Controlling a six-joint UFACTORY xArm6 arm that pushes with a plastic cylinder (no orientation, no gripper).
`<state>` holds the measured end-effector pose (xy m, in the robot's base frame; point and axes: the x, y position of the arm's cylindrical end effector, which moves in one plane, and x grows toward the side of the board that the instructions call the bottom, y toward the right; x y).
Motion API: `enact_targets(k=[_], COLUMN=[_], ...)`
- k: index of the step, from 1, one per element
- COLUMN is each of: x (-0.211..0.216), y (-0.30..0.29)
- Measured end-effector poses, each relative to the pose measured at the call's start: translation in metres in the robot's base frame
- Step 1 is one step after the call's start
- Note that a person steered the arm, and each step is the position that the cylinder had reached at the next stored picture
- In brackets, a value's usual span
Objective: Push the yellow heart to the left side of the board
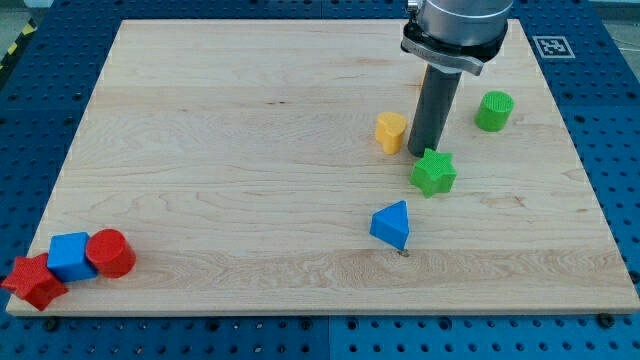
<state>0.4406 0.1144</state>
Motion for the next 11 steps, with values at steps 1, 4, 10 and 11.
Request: enact_targets(k=[1,4,10,11], x=[0.000,0.000,-0.025,-0.025], y=[0.015,0.014,-0.005,-0.016])
